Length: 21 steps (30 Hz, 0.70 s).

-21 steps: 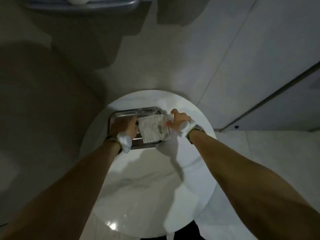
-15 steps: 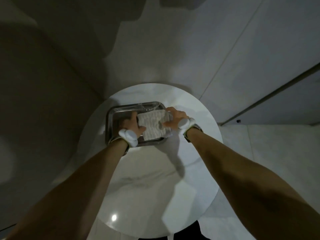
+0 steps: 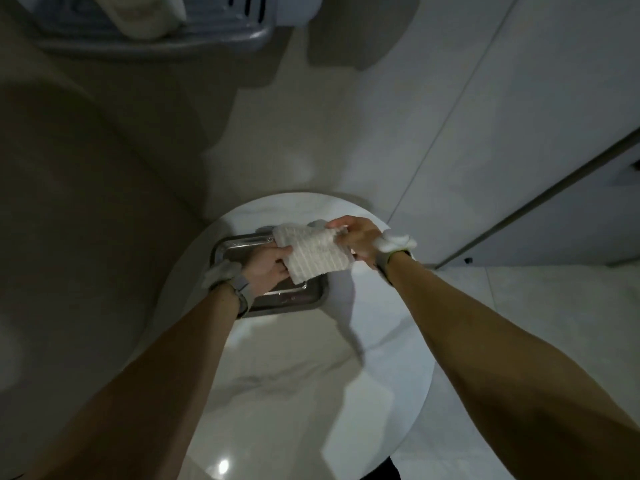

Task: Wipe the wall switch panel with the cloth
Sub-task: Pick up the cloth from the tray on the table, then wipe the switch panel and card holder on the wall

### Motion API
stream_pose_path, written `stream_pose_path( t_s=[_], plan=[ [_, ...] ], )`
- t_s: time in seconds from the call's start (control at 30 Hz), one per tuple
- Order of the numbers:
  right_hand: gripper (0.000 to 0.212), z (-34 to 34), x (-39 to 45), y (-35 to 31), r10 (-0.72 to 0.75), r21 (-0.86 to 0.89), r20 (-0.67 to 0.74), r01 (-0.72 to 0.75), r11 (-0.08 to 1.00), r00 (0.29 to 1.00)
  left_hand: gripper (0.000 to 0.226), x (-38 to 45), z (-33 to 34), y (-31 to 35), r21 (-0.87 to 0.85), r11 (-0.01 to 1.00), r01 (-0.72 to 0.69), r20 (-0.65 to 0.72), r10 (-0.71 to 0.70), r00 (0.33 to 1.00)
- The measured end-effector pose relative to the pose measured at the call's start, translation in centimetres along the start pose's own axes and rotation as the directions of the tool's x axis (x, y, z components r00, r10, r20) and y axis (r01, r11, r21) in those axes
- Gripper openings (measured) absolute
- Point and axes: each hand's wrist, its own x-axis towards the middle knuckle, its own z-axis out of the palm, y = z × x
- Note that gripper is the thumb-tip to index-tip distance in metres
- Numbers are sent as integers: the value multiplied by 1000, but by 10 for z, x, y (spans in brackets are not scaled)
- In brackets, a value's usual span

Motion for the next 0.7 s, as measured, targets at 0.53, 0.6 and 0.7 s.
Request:
stream_pose_path(
  t_s=[0.53, 0.6, 0.7],
  plan=[
    [40, -39, -81, -79, -108, 275, 103, 76, 958, 989, 42, -71, 96, 67, -37, 938, -344, 135, 346, 929],
    [36, -45, -90, -82, -171, 251, 116, 137, 958, 978, 40, -78, 104, 73, -11, 938, -346, 88, 346, 934],
    [34, -54, -100, -89, -223, 312, 132, 173, 934, 966, 49, -88, 113, 79, 20, 944, -329, -21, 330, 944]
  ],
)
